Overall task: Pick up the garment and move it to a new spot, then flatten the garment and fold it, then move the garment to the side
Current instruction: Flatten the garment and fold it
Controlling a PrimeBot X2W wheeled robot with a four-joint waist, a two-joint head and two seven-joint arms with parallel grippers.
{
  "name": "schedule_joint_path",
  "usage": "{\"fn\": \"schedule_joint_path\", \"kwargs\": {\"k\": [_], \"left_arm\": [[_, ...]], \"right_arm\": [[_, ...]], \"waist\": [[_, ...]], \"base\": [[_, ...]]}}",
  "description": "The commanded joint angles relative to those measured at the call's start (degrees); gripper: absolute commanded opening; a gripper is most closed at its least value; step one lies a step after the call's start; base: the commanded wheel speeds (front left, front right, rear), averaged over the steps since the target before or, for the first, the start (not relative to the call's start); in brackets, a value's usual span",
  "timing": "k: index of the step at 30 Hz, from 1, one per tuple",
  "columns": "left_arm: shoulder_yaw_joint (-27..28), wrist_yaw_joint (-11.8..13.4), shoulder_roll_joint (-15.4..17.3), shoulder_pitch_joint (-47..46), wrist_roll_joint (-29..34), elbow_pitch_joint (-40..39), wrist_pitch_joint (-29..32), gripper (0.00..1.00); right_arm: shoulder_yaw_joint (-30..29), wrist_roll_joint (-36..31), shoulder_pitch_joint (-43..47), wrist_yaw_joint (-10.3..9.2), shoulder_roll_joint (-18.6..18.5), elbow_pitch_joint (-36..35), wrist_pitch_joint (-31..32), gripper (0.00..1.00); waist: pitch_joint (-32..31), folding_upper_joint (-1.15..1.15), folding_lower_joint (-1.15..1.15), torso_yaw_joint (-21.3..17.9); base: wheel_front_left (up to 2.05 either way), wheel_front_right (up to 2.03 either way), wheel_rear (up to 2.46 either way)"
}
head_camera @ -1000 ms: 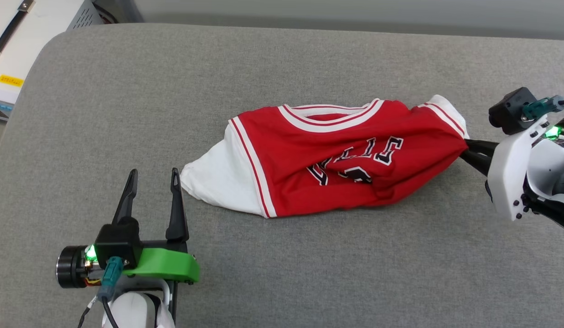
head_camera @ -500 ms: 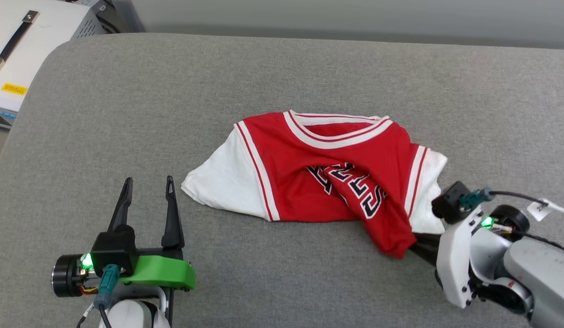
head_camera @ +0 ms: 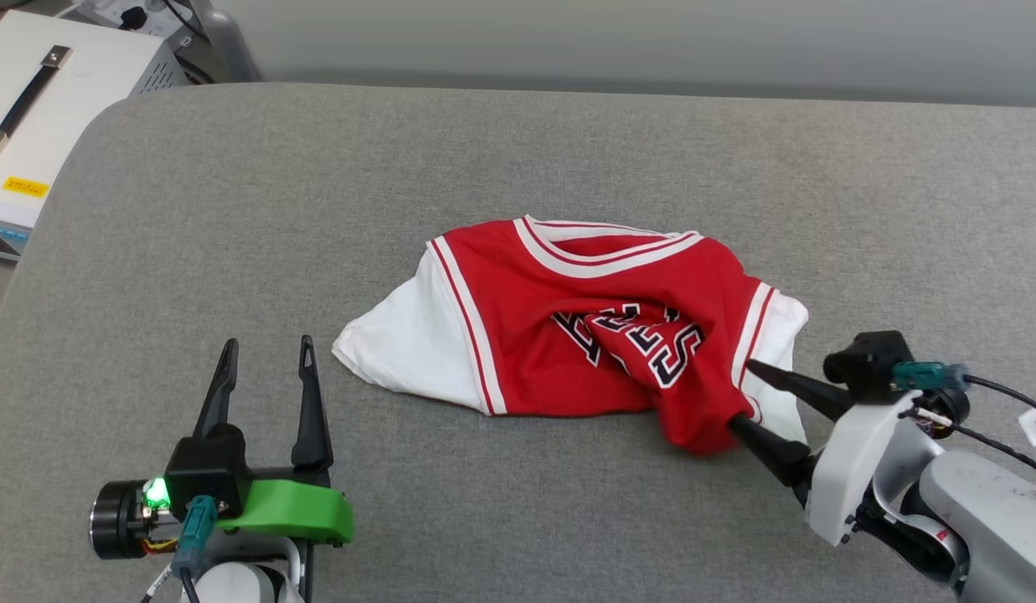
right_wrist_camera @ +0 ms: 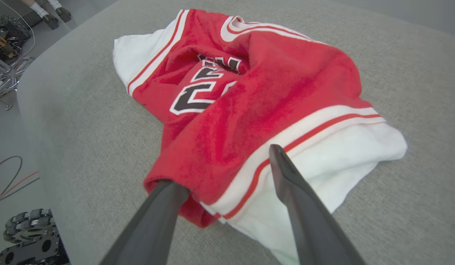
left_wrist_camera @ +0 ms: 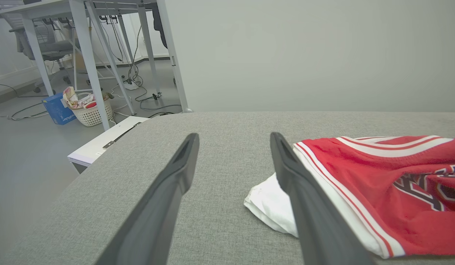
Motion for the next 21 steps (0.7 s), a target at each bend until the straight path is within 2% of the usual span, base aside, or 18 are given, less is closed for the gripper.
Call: {"fn": "schedule_joint_path", "kwargs": {"k": [1,6,10,15,18,21], "left_arm": [[0.3,0.0,0.0,1.0,0.5,-0.1,-0.3,1.0],[0.5,0.3,0.0,2.1,0.6,-0.9,-0.3,1.0],[0.5,0.5,0.1,2.7,0.8,-1.6,-0.3,1.0],[0.0,0.5,0.0,2.5,1.1,-1.9,-0.3,1.0],[-0.2,0.5,0.0,2.3,1.1,-2.0,-0.3,1.0],[-0.5,0.6,0.0,2.0,1.0,-2.0,-0.3,1.0]], "right_arm": [[-2.3,-0.5,2.1,-0.04,-0.6,-1.2,-2.2,1.0],[-12.2,-3.0,6.2,-0.04,-3.2,-5.1,-7.1,1.0],[-21.2,-5.9,8.1,-0.04,-5.1,-8.4,-6.3,1.0],[-29.4,-8.0,8.4,-0.04,-8.0,-12.7,0.5,1.0],[-31.5,-7.5,8.0,-0.04,-9.8,-13.9,6.3,1.0],[-31.4,-6.1,7.6,-0.04,-12.1,-13.5,15.5,1.0]], "waist": [[-1.2,0.0,-0.01,-0.5],[-2.6,0.0,-0.01,-1.2],[-2.9,0.0,-0.01,-1.5],[-2.7,0.0,-0.01,-1.1],[-2.4,0.0,-0.01,-0.8],[-2.1,0.0,-0.01,-0.4]], "base": [[0.0,0.0,0.0],[0.0,0.0,0.0],[0.0,0.0,0.0],[0.0,0.0,0.0],[0.0,0.0,0.0],[0.0,0.0,0.0]]}}
